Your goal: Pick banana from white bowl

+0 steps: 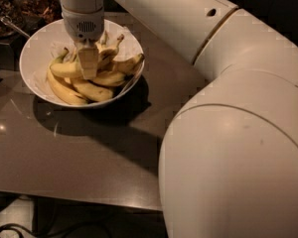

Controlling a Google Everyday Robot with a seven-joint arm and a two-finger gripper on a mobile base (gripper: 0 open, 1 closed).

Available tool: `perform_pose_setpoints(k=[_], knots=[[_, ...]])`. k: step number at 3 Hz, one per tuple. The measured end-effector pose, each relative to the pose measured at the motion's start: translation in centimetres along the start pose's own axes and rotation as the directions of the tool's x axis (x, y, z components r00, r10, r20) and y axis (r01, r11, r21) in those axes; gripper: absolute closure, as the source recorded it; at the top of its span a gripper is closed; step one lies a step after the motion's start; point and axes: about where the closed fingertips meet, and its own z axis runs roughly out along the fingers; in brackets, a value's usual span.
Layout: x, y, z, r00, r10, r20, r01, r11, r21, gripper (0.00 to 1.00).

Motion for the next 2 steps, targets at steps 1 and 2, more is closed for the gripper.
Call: perform_pose_setpoints(k=[1,2], knots=[[0.0,0.0,0.0,1.0,0.0,0.0,0.0,1.0,0.0,1.0],[-0.1,0.9,-1.6,1.0,0.009,0.018,-0.01,0.9979,0.064,1.0]])
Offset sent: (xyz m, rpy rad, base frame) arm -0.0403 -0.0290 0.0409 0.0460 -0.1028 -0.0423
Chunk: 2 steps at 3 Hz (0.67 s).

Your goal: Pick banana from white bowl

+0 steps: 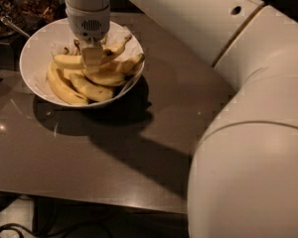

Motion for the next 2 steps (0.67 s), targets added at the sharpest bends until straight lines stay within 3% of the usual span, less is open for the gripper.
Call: perform_pose_setpoints(k=[2], knots=[[0.4,4.7,-4.5,0.999,0.035,0.021,-0.038,0.9931,0.111,1.0]])
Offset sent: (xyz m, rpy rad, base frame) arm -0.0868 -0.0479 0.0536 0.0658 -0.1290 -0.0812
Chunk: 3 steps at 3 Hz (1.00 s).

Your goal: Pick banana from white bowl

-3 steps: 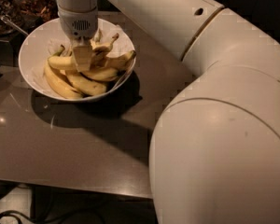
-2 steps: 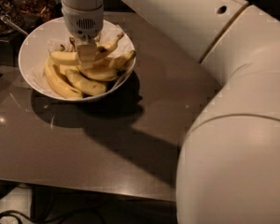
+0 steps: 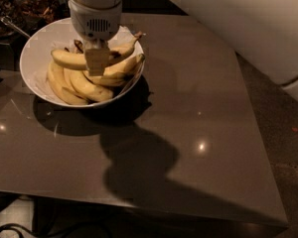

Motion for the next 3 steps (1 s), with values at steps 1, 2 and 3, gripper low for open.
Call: perform_pose_setpoints(k=[1,2,3], knots=[[0.2,3.2,-2.3,1.0,0.012,0.019,-0.013,0.9993,0.036,1.0],[1.1,6.5,-3.6,0.998,0.04,0.052,-0.043,0.9977,0.052,1.0],[1.6,9.5,-4.6,0.993,0.078,0.089,-0.084,0.9942,0.066,1.0]])
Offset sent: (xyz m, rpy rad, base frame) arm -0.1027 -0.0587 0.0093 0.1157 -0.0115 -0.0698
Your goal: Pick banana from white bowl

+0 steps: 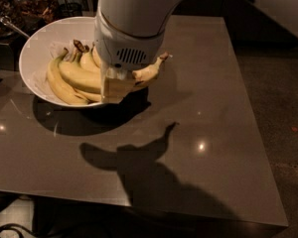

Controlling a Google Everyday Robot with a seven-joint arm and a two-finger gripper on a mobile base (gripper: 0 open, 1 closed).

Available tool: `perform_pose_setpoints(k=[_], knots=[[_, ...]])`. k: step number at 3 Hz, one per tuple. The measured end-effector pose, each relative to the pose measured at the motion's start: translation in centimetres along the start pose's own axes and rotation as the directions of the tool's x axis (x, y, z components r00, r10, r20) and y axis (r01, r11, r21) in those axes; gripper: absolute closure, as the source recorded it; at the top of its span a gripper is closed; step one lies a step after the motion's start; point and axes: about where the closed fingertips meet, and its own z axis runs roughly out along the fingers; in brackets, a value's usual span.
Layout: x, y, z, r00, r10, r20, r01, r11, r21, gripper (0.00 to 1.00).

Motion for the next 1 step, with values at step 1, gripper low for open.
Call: perform_pose_setpoints(k=[1], knots=[[0.09,0.37,-0.04,1.0,0.005,0.003,-0.005,1.0,-0.002,1.0]])
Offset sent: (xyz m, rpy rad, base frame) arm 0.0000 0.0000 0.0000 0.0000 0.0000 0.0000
